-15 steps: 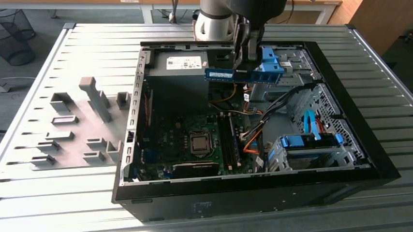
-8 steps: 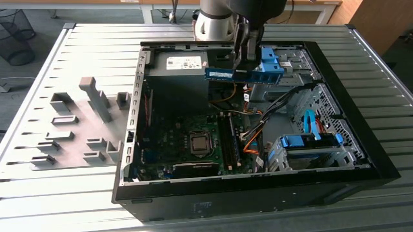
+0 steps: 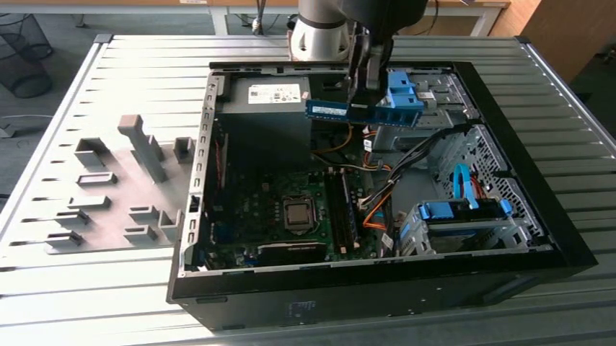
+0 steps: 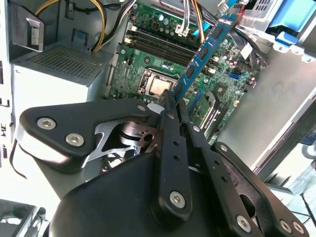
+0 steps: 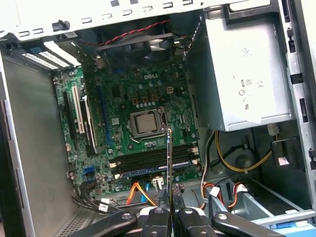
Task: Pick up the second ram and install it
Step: 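Insert the second ram into the second slot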
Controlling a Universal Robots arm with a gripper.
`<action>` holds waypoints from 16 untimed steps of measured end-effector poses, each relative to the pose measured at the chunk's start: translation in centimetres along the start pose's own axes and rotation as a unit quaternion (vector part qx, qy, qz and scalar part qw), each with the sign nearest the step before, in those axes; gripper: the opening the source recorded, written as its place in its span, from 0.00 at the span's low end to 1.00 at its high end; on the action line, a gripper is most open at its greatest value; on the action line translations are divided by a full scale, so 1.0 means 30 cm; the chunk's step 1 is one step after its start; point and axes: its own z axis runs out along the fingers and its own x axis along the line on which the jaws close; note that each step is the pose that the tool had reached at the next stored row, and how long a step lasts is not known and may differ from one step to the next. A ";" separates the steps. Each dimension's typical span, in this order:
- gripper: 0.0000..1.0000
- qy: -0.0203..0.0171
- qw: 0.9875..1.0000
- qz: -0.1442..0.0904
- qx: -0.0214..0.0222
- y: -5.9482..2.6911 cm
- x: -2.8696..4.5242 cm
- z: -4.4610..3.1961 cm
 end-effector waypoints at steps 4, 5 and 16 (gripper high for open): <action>0.14 0.000 1.000 0.022 0.000 0.000 0.000 0.000; 0.14 0.000 1.000 0.030 0.000 0.000 0.000 0.001; 0.14 -0.001 0.994 0.107 0.001 0.000 0.000 0.003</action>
